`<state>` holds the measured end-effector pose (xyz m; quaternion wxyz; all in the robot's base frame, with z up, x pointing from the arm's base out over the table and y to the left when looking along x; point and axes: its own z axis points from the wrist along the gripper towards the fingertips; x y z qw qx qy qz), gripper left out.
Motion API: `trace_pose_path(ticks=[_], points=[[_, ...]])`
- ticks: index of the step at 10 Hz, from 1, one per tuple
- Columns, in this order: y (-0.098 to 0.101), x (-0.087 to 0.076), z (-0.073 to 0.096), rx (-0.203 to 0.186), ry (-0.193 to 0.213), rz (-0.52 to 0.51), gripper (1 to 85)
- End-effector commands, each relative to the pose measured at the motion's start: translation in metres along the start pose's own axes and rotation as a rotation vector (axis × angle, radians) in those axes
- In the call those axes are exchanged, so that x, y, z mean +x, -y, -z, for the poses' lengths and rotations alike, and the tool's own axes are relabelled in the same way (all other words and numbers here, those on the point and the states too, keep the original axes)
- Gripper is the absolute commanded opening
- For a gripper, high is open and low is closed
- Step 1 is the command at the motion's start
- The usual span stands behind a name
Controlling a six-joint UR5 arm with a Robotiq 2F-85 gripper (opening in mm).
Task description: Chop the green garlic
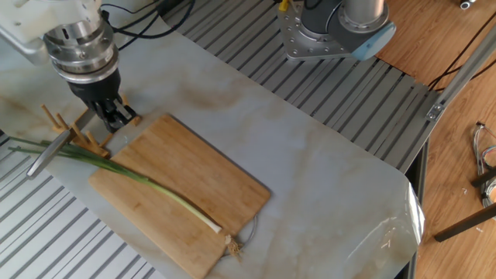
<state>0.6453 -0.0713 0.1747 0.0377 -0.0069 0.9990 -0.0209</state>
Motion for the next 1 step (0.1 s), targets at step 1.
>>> trace_pose_path(ticks=[1], points=[[-0.0054,-0.0015,0.0008,-0.009,-0.001,-0.01,1.3]])
